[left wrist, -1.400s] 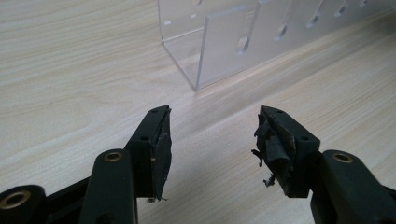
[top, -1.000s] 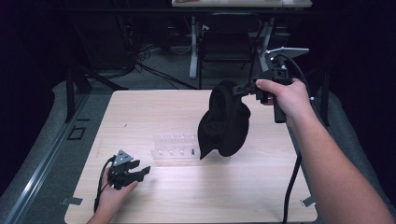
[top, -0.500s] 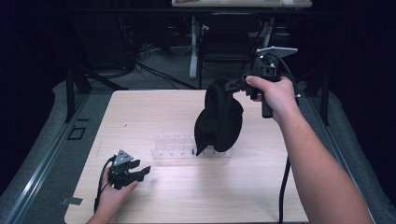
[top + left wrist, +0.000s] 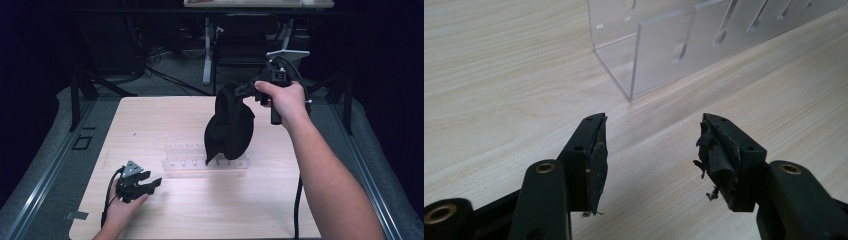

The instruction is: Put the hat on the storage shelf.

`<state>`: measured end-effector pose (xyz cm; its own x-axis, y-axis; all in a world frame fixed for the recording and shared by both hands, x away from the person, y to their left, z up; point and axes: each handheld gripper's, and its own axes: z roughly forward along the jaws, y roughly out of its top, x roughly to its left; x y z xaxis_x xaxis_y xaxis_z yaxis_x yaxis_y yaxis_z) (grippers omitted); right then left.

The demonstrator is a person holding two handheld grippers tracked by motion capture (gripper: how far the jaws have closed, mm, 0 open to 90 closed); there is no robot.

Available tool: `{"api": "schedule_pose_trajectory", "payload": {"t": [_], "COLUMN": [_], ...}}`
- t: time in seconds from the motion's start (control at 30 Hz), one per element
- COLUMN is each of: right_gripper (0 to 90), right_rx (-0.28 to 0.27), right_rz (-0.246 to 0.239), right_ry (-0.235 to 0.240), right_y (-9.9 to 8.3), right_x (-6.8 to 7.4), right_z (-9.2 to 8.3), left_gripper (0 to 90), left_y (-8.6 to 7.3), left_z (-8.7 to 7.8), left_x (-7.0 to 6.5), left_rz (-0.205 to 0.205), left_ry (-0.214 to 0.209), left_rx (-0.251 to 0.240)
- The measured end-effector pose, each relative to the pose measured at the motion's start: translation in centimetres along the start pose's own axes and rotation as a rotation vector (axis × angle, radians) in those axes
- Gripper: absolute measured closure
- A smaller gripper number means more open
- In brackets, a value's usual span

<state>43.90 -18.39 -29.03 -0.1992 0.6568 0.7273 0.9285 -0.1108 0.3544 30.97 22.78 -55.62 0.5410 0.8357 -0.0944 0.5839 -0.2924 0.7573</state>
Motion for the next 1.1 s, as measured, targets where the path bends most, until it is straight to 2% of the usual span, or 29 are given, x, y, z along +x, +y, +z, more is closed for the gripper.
{"api": "schedule_pose_trajectory", "payload": {"t": [0.07,0.13,0.17,0.3,0.4,0.53,0.67,0.8,0.83,1.1], "right_gripper": [87.5,87.5,87.4,87.1,86.7,86.4,85.8,85.5,85.4,85.3], "right_rx": [0.004,0.011,0.019,0.031,0.039,0.049,0.052,0.054,0.058,0.060], "right_rz": [-0.002,-0.005,-0.010,-0.024,-0.027,-0.034,-0.039,-0.043,-0.043,-0.038], "right_ry": [0.009,0.010,0.011,0.035,0.049,0.060,0.062,0.059,0.066,0.088], "right_y": [-0.2,-0.4,-0.5,-1.1,-1.3,-1.5,-1.7,-1.8,-1.8,-1.9], "right_x": [0.0,0.1,0.2,0.6,0.7,0.9,0.9,1.0,1.1,0.9], "right_z": [0.2,0.4,0.5,1.0,1.3,1.7,1.8,1.8,1.9,2.4], "left_gripper": [45.1,45.1,45.1,45.2,45.2,45.7,47.2,47.7,47.9,49.1], "left_y": [0.1,0.1,0.2,0.5,1.1,2.0,2.4,3.1,3.6,5.8], "left_z": [-0.1,0.0,-0.1,-0.2,-0.5,-0.5,-0.4,-0.3,-0.2,0.4], "left_x": [-0.1,-0.2,-0.2,-0.6,-1.0,-1.9,-2.4,-3.3,-3.8,-5.8], "left_rz": [0.004,0.004,0.006,0.006,0.026,0.051,0.082,0.098,0.114,0.129], "left_ry": [-0.002,-0.003,-0.004,-0.013,-0.019,-0.030,-0.035,-0.057,-0.064,-0.118], "left_rx": [0.011,-0.007,0.006,-0.021,-0.030,-0.064,-0.060,-0.067,-0.065,-0.098]}}
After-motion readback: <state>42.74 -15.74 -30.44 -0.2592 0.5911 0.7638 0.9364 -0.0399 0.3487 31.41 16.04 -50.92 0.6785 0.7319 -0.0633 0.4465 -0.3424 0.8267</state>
